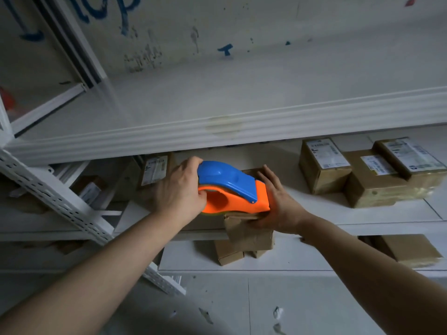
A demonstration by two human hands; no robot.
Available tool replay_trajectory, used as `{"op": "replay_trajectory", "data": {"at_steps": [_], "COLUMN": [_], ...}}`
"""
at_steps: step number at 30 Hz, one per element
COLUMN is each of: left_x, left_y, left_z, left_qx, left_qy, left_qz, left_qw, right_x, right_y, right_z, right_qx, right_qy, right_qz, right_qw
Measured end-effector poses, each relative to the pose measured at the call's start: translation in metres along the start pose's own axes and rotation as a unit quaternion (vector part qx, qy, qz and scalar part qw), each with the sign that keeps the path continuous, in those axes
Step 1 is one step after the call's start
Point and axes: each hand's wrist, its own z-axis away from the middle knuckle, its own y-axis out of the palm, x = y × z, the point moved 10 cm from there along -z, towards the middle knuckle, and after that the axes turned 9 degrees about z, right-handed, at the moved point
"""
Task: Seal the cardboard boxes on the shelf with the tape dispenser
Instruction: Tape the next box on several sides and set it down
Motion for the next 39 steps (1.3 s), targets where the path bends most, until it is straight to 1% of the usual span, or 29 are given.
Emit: {"op": "replay_trajectory", "data": {"at_steps": [3,6,8,10,14,18,24,25,27,28,29,30,31,32,34,37,39], "left_x": [0.012,0.061,0.096,0.113,0.115,0.119,0.117,0.116,0.115,0.114,0.112,0.111,0.111,0.111,0.114,0.121,0.124], "left_y": [0.001,-0.012,-0.02,-0.02,-0.008,-0.001,0.012,0.013,0.013,0.013,0.014,0.015,0.017,0.018,0.02,0.024,0.028], "left_z": [-0.003,-0.001,0.002,0.004,0.004,0.01,0.01,0.01,0.011,0.01,0.01,0.009,0.009,0.008,0.009,0.013,0.015], "left_qx": [0.024,0.009,-0.003,0.005,0.019,0.027,0.048,0.043,0.032,0.027,0.022,0.021,0.022,0.025,0.028,0.034,0.04], "left_qy": [-0.002,-0.055,-0.091,-0.108,-0.102,-0.103,-0.101,-0.105,-0.117,-0.121,-0.123,-0.125,-0.128,-0.134,-0.143,-0.149,-0.155], "left_qz": [0.006,0.035,0.058,0.063,0.087,0.086,0.113,0.118,0.122,0.125,0.13,0.137,0.143,0.146,0.148,0.146,0.152], "left_qw": [1.0,0.998,0.994,0.992,0.991,0.991,0.987,0.986,0.985,0.984,0.984,0.982,0.981,0.98,0.978,0.978,0.975], "right_x": [-0.006,-0.008,-0.009,-0.007,-0.012,-0.01,-0.006,-0.007,0.0,0.011,0.027,0.043,0.052,0.053,0.046,0.047,0.048], "right_y": [-0.006,-0.008,-0.006,-0.005,-0.009,-0.009,-0.006,-0.005,-0.005,-0.004,-0.001,0.003,0.008,0.015,0.023,0.024,0.026], "right_z": [-0.002,-0.004,-0.005,-0.006,-0.004,-0.004,-0.003,-0.003,-0.002,0.0,0.002,0.005,0.006,0.005,0.003,0.006,0.01], "right_qx": [0.001,0.008,0.013,0.016,0.016,0.019,0.04,0.051,0.065,0.052,0.017,-0.016,-0.027,-0.01,0.036,0.034,0.048], "right_qy": [0.001,0.001,0.004,0.005,0.017,0.018,0.027,0.036,0.037,0.012,-0.036,-0.086,-0.114,-0.116,-0.087,-0.069,-0.059], "right_qz": [0.03,0.068,0.074,0.077,0.09,0.092,0.134,0.153,0.223,0.27,0.314,0.348,0.367,0.377,0.402,0.421,0.418], "right_qw": [1.0,0.998,0.997,0.997,0.996,0.995,0.99,0.986,0.972,0.961,0.949,0.933,0.923,0.919,0.911,0.904,0.905]}}
